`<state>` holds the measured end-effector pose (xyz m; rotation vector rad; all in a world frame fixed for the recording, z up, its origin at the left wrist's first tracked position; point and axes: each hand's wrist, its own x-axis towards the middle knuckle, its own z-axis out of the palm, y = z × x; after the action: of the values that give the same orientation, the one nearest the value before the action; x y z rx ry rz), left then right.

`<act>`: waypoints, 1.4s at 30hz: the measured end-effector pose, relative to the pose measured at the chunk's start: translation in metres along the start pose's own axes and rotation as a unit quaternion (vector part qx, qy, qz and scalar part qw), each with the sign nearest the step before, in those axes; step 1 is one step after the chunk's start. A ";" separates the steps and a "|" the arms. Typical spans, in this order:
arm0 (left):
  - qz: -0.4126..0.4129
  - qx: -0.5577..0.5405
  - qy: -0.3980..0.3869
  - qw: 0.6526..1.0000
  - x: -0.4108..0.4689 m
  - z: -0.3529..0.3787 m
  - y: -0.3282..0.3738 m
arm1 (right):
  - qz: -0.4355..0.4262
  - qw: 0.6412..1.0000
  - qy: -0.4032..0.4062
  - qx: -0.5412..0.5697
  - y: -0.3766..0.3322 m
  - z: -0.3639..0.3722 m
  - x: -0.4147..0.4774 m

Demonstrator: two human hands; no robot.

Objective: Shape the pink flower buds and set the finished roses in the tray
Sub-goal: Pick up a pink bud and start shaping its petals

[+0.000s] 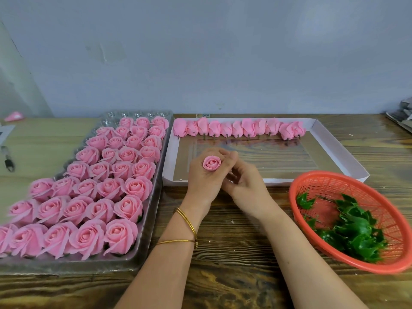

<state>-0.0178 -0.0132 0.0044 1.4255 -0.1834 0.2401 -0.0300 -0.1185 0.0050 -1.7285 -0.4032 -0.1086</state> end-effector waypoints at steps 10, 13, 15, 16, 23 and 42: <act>-0.033 -0.024 0.032 0.999 0.005 0.002 -0.007 | -0.001 0.999 0.041 0.007 0.004 0.001 0.001; -0.023 -0.017 0.030 0.999 0.004 0.003 -0.006 | 0.005 0.998 0.058 -0.003 0.006 0.002 0.002; -0.010 -0.022 0.020 1.000 0.003 0.003 -0.004 | 0.002 0.998 0.066 -0.009 0.006 0.003 0.002; -0.007 -0.026 0.015 1.000 0.002 0.003 -0.003 | -0.001 0.998 0.066 -0.013 0.005 0.004 0.002; -0.006 -0.035 0.005 0.999 0.001 0.000 -0.001 | -0.021 0.999 0.032 -0.002 0.000 0.001 0.000; -0.019 -0.023 0.008 1.000 0.001 0.002 0.001 | -0.009 0.999 0.046 0.008 0.002 0.002 0.001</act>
<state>-0.0171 -0.0153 0.0060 1.3804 -0.1470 0.2145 -0.0290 -0.1168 0.0024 -1.6973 -0.3502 -0.1967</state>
